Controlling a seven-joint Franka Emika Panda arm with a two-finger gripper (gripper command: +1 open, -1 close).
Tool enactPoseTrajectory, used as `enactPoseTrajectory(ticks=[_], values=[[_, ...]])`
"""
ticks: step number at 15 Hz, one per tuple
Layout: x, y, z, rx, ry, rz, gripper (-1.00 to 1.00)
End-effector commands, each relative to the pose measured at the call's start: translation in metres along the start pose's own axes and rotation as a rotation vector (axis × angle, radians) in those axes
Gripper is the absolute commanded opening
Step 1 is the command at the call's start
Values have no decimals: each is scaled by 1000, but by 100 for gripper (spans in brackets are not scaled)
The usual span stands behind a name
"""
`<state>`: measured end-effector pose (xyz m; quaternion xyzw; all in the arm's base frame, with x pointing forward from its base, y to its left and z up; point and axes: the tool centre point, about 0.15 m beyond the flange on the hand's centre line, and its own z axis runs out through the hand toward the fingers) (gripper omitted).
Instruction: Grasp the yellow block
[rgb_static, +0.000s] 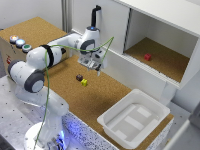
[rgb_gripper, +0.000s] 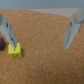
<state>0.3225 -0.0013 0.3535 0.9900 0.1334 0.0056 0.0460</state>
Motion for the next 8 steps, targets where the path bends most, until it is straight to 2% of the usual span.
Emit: enactPoseTrajectory(ticks=[1, 5, 6, 8], values=[[-23, -34, 50, 42, 130, -168, 100], [-3, -71, 74, 63, 133, -293, 100], [3, -79, 76, 32, 125, -316, 100], [5, -81, 75, 23, 128, -313, 100]])
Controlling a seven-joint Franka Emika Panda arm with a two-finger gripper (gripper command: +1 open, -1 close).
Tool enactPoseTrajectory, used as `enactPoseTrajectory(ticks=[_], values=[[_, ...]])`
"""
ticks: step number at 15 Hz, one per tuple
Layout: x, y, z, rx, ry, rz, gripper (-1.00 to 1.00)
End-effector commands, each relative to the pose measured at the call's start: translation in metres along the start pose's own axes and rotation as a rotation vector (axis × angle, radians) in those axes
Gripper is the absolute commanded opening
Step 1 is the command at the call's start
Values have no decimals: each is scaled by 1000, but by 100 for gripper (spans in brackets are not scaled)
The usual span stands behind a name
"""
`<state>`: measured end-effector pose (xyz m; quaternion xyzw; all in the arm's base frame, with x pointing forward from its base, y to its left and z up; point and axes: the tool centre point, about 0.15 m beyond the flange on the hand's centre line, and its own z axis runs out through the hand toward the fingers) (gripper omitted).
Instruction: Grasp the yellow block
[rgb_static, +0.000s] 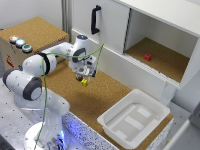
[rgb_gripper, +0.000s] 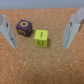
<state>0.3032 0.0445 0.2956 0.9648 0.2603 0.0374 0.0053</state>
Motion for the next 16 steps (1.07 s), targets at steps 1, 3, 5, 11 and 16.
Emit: enactPoseTrajectory(ticks=[1, 3, 5, 11, 16], values=[[15, -21, 24, -50, 34, -61, 100], [15, -21, 24, -50, 34, -61, 100], [15, -21, 24, -50, 34, -61, 100], [29, -10, 41, -6, 50, -37, 100], [57, 5, 69, -5, 69, -46, 100]])
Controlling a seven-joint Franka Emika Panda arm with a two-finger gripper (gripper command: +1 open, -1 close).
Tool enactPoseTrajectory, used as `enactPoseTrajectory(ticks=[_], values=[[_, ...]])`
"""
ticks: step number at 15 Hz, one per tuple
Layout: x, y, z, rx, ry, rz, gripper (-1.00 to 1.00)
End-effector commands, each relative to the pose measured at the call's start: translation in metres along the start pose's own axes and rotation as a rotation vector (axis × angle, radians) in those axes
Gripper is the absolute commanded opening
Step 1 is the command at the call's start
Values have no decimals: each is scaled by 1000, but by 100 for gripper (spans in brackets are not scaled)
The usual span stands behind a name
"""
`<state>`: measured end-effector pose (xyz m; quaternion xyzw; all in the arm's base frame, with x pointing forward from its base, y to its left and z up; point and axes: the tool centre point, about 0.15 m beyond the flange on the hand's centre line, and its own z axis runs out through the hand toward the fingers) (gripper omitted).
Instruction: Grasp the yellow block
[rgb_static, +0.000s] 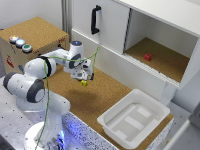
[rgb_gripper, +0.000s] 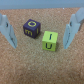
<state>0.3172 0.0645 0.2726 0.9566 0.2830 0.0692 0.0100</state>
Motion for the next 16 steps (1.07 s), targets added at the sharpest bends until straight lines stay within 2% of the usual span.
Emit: enactPoseTrajectory(ticks=[1, 6, 12, 13, 16], values=[[38, 19, 50, 18, 12, 6, 100], [61, 29, 61, 24, 3, 2, 100], [71, 35, 72, 38, 5, 52, 100], [71, 36, 73, 38, 1, 56, -100], [71, 37, 81, 52, -18, 50, -100]])
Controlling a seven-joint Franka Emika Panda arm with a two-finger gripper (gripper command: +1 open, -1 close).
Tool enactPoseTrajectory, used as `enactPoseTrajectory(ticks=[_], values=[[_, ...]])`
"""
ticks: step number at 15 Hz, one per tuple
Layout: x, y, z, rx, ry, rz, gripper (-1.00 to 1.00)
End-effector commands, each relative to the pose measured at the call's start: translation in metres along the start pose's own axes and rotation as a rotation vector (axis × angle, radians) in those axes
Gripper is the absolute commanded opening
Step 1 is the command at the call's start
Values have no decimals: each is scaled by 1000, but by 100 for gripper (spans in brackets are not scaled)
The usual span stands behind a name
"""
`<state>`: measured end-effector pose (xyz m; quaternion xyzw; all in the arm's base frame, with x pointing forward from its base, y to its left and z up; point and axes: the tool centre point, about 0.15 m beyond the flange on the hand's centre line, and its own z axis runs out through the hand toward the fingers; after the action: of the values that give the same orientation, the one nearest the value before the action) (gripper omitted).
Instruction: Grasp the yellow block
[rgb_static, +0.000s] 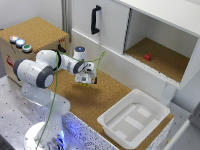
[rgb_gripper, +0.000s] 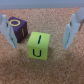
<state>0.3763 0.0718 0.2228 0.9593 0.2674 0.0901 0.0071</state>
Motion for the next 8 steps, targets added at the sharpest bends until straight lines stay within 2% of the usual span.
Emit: enactPoseTrajectory(ticks=[1, 8], values=[[24, 13, 28, 63, -74, 18, -100], [6, 12, 25, 50, -103, 21, -100]])
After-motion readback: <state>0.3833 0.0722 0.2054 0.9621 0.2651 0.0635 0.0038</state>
